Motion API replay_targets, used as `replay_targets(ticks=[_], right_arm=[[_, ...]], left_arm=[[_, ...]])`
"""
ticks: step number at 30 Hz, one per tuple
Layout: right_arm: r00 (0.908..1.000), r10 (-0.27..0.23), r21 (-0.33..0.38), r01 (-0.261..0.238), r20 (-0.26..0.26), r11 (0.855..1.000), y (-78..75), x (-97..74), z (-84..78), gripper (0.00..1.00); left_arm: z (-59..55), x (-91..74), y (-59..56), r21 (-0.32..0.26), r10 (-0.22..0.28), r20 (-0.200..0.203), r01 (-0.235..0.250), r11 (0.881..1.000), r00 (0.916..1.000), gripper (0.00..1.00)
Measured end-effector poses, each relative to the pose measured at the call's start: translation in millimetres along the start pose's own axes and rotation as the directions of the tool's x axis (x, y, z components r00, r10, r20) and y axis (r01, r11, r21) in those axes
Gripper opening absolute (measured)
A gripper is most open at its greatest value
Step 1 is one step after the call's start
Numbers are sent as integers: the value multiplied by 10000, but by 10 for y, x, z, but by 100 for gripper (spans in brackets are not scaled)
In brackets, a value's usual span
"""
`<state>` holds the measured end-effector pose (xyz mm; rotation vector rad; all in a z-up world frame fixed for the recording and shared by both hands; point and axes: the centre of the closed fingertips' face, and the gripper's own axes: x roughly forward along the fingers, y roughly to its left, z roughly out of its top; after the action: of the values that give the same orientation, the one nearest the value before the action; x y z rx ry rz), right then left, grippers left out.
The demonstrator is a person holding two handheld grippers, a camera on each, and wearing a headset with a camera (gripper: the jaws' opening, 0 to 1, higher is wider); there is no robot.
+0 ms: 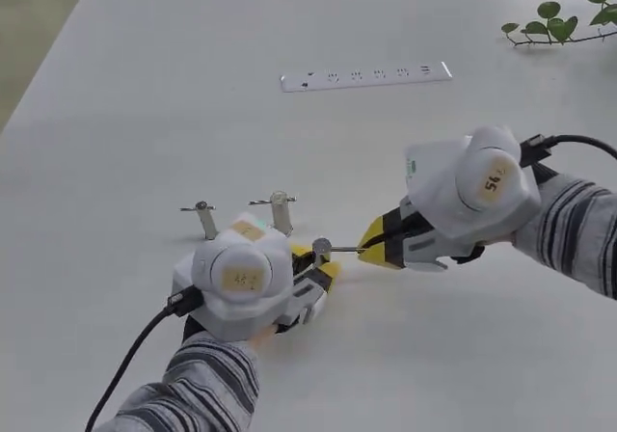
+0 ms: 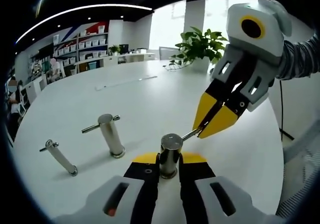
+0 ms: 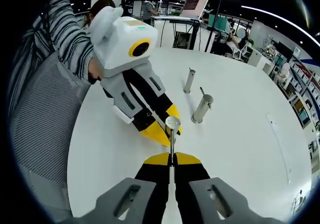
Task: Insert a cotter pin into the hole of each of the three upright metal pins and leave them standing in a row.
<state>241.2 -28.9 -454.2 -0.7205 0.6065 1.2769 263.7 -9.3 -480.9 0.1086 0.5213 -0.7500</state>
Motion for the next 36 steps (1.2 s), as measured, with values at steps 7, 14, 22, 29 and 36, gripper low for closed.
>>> replay_targets(ticks=[7,14,22,29,36], right_arm=[[10000,5,-107,-5,-21,9999,-18,17,9,0],[10000,-8,-186,7,-47,9998,-35,41,18,0],[9999,27,-164,-29,-110,9999,-55,128,4,0],[9996,-23,-808,1,-275,9967,-87,209,38,0],[9998,-76,-811,60,-189,9967,-98,255,94,0]], left_arm=[[-12,17,19,167,113,-14,-113,9998,9999,11],[-17,25,28,307,124,52,-125,9994,9999,10],[-20,39,24,116,356,156,-358,9993,9992,10],[-21,38,30,-346,453,238,-445,9984,9987,10],[-30,42,34,-721,507,306,-484,9962,9982,11]])
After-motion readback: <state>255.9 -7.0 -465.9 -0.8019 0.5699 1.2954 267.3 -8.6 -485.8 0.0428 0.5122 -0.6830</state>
